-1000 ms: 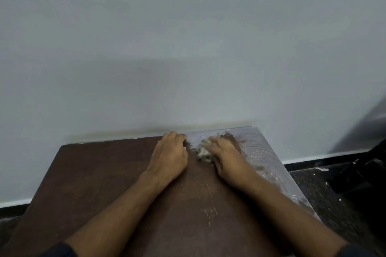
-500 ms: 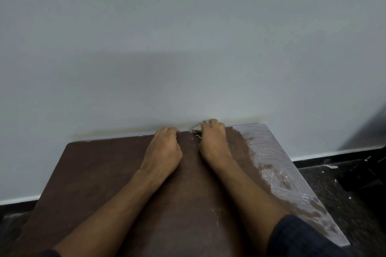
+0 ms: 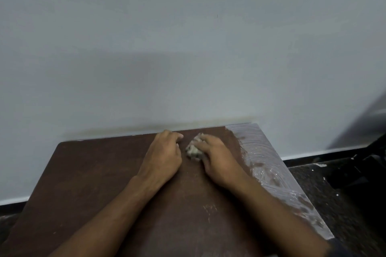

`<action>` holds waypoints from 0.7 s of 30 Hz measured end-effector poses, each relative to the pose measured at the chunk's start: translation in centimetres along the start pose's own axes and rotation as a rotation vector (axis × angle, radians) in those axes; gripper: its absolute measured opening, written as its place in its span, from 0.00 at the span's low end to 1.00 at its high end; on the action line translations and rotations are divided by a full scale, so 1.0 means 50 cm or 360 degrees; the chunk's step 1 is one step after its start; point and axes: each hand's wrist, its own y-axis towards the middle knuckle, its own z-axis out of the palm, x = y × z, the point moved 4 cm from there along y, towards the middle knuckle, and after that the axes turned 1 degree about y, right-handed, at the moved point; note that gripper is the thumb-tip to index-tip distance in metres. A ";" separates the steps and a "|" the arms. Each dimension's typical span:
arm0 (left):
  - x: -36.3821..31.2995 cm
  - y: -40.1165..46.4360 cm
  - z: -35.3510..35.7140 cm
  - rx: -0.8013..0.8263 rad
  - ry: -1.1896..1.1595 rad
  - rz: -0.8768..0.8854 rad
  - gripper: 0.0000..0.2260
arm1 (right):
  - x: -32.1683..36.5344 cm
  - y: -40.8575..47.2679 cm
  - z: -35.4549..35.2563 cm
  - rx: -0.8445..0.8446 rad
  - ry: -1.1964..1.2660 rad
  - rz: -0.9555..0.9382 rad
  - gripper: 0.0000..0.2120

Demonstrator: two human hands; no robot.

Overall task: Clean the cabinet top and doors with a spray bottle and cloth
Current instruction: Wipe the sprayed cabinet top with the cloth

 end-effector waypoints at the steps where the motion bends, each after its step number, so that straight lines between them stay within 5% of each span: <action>1: -0.005 -0.003 0.004 0.0013 -0.0010 0.0021 0.14 | 0.019 -0.046 -0.008 0.0075 0.0020 -0.0107 0.16; 6: -0.014 -0.016 0.017 0.0054 0.0019 0.0089 0.13 | -0.009 -0.193 -0.052 0.0246 0.0074 -0.0192 0.24; 13: -0.010 -0.028 -0.016 -0.0064 0.0029 -0.0028 0.15 | -0.065 0.033 0.019 -0.0108 -0.0097 0.0310 0.20; 18: 0.000 -0.012 -0.032 -0.0175 0.0088 -0.0088 0.14 | 0.106 0.066 0.085 0.0151 0.0248 -0.0107 0.09; 21: -0.004 -0.010 -0.029 -0.0111 0.0147 0.0004 0.12 | 0.038 0.082 0.044 0.0108 0.0157 -0.0153 0.11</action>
